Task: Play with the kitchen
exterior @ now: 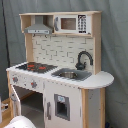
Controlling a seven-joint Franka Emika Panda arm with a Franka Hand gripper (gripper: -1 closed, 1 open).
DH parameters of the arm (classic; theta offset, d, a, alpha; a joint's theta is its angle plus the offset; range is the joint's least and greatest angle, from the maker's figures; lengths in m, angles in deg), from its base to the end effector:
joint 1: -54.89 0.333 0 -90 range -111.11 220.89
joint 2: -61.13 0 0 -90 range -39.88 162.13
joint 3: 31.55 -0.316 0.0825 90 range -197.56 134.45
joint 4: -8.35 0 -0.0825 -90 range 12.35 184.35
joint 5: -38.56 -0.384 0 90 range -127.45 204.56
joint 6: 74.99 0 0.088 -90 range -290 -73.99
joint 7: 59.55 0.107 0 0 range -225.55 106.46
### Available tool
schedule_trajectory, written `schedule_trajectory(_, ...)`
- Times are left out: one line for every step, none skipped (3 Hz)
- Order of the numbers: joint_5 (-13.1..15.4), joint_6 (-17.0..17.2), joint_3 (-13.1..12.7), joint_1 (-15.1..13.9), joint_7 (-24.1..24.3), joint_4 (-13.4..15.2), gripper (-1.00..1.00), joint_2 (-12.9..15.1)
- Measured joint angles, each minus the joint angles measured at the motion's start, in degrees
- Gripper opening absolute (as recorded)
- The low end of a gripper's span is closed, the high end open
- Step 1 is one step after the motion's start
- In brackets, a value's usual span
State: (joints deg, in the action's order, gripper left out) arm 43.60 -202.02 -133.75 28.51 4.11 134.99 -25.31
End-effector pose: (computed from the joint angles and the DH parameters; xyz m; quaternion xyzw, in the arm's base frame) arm 0.1820 0.4872 0.2272 0.6982 0.1011 0.5925 0.3890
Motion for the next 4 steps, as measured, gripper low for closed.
schedule_trajectory(2.2, 3.9, 1.2, -0.8, 0.3, -4.0, -1.00, 0.0)
schedule_trajectory(5.1, 5.4, 2.9, -1.3, 0.3, -5.9, -1.00, 0.0)
schedule_trajectory(5.5, 5.4, 3.2, -1.3, 0.2, -6.1, 1.00, 0.0)
schedule_trajectory(6.9, 5.4, 4.2, -1.4, -0.1, -6.3, 1.00, 0.2)
